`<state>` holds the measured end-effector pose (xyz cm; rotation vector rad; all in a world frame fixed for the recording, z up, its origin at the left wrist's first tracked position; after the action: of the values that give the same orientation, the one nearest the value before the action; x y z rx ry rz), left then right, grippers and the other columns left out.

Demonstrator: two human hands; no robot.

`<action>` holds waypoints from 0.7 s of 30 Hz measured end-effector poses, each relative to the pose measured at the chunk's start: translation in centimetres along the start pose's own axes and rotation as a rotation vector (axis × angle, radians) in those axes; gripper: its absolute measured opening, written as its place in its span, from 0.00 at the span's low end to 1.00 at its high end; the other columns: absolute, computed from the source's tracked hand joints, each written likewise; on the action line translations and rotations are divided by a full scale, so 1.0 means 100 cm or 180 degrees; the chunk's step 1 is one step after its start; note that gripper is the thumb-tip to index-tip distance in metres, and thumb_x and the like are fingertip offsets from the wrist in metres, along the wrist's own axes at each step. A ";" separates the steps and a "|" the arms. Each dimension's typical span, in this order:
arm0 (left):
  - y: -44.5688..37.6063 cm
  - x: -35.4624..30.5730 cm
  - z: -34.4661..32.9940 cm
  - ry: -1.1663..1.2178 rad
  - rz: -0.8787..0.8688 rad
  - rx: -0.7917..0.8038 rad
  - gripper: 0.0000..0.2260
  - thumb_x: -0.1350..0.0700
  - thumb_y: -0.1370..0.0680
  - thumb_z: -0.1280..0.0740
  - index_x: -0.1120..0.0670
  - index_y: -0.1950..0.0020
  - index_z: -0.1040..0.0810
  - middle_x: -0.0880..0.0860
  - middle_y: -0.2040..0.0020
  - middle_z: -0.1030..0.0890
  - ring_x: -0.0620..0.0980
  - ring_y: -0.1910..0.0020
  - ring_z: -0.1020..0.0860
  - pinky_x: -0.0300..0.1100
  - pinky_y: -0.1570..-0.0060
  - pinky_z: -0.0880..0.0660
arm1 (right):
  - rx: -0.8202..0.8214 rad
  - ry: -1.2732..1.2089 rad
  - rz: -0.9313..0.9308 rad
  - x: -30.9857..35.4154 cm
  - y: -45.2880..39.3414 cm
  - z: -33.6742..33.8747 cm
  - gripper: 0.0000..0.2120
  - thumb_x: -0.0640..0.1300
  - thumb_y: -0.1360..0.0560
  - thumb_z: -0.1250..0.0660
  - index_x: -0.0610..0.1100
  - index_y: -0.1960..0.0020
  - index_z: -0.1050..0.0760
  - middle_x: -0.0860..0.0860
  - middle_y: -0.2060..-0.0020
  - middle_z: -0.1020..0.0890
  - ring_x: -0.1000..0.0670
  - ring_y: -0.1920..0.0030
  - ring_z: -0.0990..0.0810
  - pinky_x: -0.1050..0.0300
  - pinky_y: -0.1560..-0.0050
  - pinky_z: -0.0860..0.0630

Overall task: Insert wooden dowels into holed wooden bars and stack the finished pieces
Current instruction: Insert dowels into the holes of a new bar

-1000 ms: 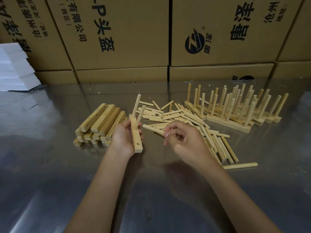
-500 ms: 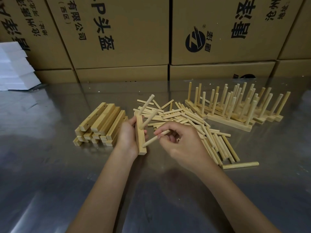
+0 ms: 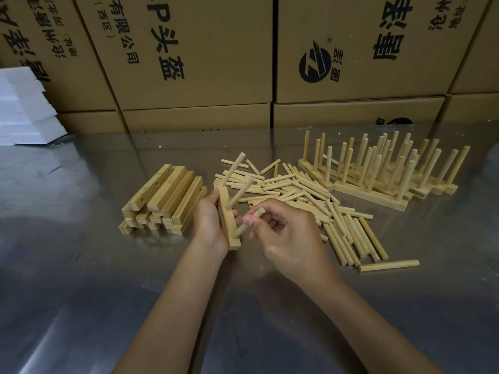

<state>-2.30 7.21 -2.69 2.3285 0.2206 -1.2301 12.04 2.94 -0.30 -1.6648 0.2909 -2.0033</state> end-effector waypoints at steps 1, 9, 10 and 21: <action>0.000 0.001 -0.001 0.0064 0.0032 0.0026 0.16 0.50 0.16 0.42 0.56 0.41 0.19 0.52 0.62 0.25 0.51 0.62 0.26 0.48 0.52 0.22 | -0.0054 -0.0055 -0.0028 -0.001 0.000 -0.001 0.02 0.38 0.24 0.29 0.43 0.56 0.18 0.50 0.66 0.16 0.54 0.65 0.19 0.64 0.60 0.24; 0.006 0.002 -0.014 0.0579 0.0116 0.0264 0.14 0.50 0.15 0.45 0.54 0.42 0.22 0.52 0.65 0.25 0.48 0.68 0.29 0.43 0.60 0.28 | 0.0129 0.0873 -0.0628 -0.023 0.000 -0.007 0.09 0.57 0.30 0.25 0.55 0.55 0.21 0.56 0.70 0.25 0.61 0.69 0.28 0.66 0.69 0.32; 0.006 0.002 -0.014 0.0641 0.0077 0.0324 0.13 0.51 0.15 0.46 0.54 0.41 0.24 0.52 0.65 0.26 0.48 0.68 0.30 0.43 0.60 0.29 | 0.0109 0.0925 -0.0629 -0.024 -0.001 -0.005 0.07 0.55 0.30 0.25 0.56 0.58 0.23 0.56 0.70 0.24 0.61 0.69 0.28 0.66 0.69 0.32; 0.013 0.009 -0.027 -0.0138 -0.0229 0.1038 0.17 0.56 0.14 0.46 0.56 0.26 0.33 0.61 0.38 0.20 0.58 0.38 0.21 0.52 0.39 0.23 | -0.0475 0.0828 -0.1187 -0.035 -0.028 0.078 0.03 0.44 0.24 0.29 0.51 0.56 0.19 0.59 0.66 0.23 0.67 0.68 0.24 0.73 0.71 0.32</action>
<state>0.63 7.35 -1.68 2.5838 0.0945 -1.4417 19.24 8.32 -0.26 -1.6399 0.2386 -2.5396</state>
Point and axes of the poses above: each hand's wrist, its own y-axis away from the middle knuckle, its own z-axis out of the back of the hand, x = y × z, the point moved 2 cm from there along -y, towards the middle knuckle
